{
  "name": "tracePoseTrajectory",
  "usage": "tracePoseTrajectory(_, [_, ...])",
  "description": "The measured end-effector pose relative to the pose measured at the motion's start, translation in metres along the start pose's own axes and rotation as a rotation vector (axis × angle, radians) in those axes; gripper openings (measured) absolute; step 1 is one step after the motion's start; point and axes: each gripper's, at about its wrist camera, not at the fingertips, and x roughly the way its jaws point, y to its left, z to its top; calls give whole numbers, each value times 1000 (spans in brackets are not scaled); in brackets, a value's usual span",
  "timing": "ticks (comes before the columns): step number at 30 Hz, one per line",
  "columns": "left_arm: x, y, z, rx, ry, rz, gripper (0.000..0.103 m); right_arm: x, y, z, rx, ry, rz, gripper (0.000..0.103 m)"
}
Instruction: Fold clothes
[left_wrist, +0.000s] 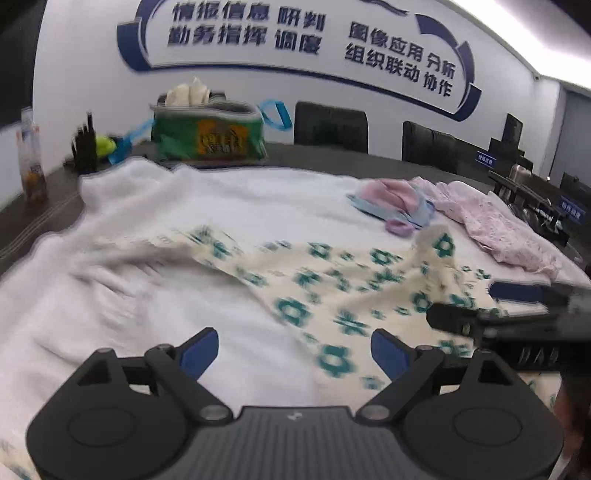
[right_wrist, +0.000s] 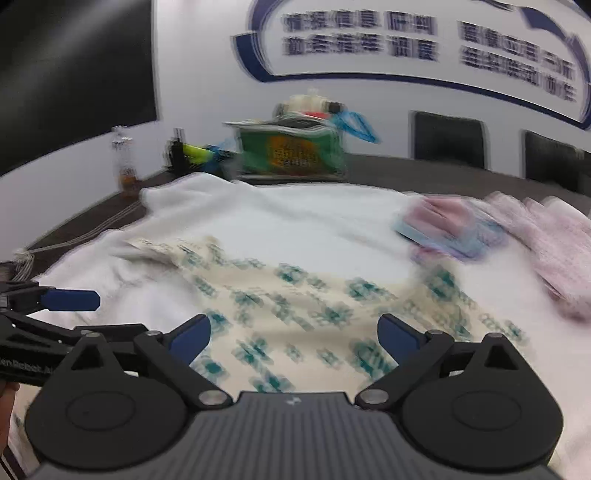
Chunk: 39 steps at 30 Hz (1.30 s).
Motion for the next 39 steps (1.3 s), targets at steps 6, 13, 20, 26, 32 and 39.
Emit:
tracePoseTrajectory(6, [30, -21, -9, -43, 46, 125, 89, -9, -34, -34, 60, 6, -118, 99])
tracePoseTrajectory(13, [48, -22, -10, -4, 70, 232, 101, 25, -53, -42, 80, 77, -159, 103])
tracePoseTrajectory(20, [57, -23, -6, -11, 68, 265, 103, 32, -42, -46, 13, 101, -207, 103])
tracePoseTrajectory(26, [52, -22, -11, 0, 55, 242, 103, 32, -49, -47, 59, 109, -191, 103])
tracePoseTrajectory(32, [51, -21, -13, 5, 52, 232, 103, 32, -48, -48, 63, 107, -193, 103])
tracePoseTrajectory(39, [52, -21, -13, 6, 51, 232, 103, 32, -49, -48, 67, 107, -191, 103])
